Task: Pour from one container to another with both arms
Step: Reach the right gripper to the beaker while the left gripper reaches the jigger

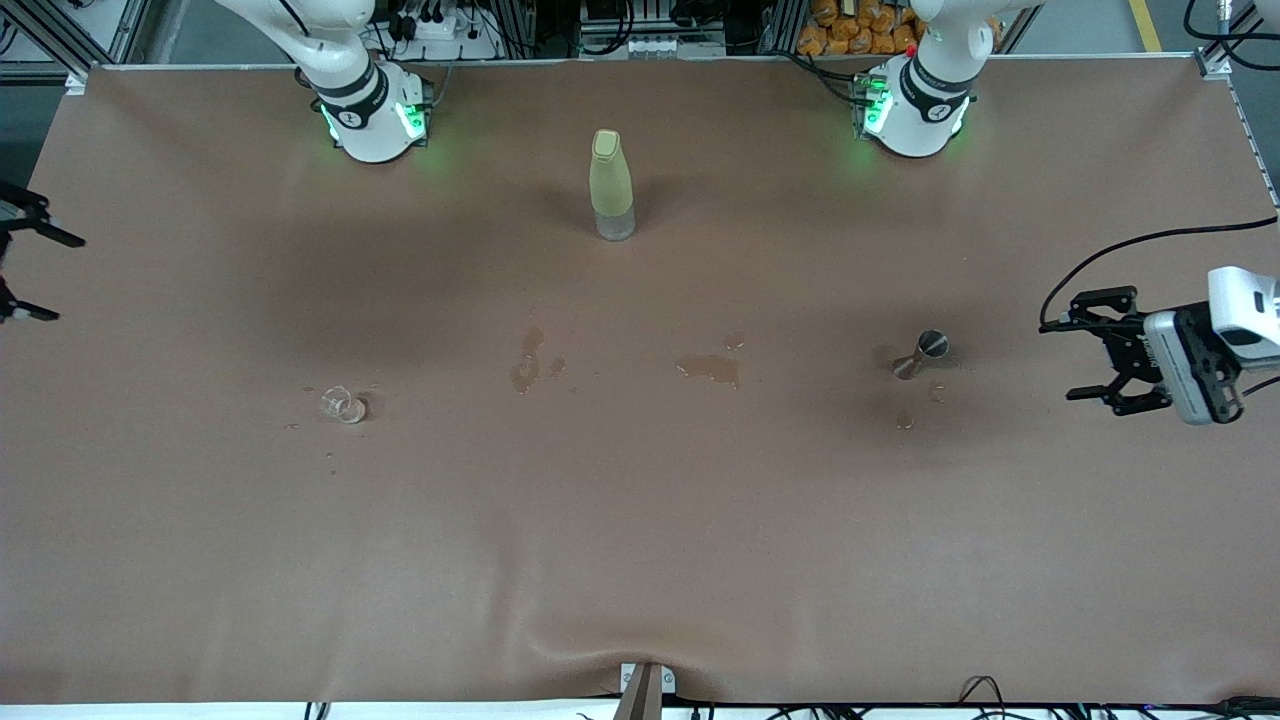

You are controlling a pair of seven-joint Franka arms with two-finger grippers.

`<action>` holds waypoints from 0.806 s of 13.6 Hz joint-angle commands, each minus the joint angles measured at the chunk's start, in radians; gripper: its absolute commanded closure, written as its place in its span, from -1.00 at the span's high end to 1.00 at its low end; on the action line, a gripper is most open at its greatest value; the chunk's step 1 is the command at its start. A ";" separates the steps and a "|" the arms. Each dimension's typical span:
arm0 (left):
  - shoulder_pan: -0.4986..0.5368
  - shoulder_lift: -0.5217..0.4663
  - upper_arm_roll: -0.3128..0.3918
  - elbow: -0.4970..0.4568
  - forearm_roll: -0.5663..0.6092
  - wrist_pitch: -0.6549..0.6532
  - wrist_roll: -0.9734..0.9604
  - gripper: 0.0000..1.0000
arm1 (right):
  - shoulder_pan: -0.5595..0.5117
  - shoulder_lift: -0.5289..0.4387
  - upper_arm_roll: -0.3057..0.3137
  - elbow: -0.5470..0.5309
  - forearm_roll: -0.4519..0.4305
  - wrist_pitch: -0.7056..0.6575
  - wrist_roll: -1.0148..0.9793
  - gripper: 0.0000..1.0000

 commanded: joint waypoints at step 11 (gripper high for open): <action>0.090 0.147 -0.002 -0.236 -0.164 0.058 0.783 1.00 | 0.012 0.210 -0.120 -0.208 0.448 0.092 -0.451 1.00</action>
